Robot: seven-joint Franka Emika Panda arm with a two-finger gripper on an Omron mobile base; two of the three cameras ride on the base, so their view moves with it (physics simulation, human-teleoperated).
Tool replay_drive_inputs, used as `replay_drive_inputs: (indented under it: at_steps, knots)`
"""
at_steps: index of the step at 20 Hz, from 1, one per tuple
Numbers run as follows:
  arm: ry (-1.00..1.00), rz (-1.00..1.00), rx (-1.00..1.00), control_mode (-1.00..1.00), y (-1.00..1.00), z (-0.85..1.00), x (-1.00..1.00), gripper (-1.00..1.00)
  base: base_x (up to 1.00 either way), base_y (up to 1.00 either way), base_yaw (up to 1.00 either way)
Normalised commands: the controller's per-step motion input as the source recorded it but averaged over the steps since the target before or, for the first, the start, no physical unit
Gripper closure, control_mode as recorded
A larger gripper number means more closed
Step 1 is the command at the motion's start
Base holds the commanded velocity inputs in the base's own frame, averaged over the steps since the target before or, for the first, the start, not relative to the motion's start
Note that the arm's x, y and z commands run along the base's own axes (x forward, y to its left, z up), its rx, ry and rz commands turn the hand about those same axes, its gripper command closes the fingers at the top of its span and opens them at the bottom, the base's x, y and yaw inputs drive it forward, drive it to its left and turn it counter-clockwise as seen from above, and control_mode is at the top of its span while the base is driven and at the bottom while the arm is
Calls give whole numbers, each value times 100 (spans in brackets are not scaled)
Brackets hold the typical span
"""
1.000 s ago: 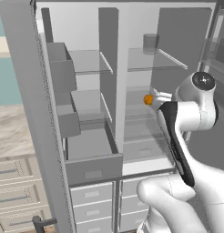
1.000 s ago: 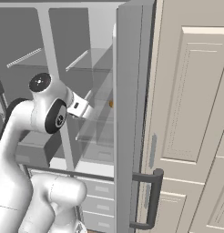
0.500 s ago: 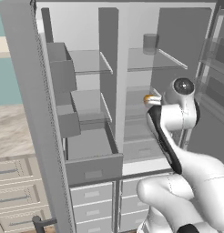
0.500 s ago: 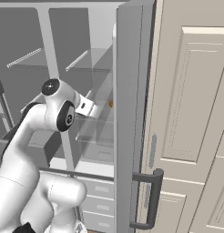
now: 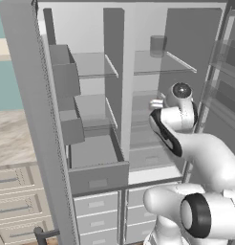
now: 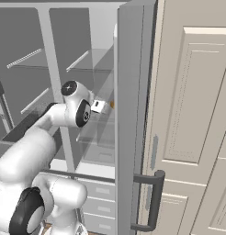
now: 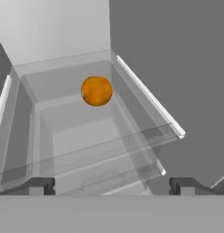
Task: Take the orange and potato from the fridge shelf and place them in the freezer drawer to begin freezing them.
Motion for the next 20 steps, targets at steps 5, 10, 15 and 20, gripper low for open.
replay_drive_inputs:
  at_steps: [5,10,15,20]
  knots:
    - [3,0,0,-100,-16,-1,53,-100,0,0,0]
    - [0,0,0,-100,-18,-9,39,-100,0,0,0]
    - [0,0,0,-100,-5,-29,30,-100,0,0,0]
    - [0,0,0,-100,0,-10,31,-100,0,0,0]
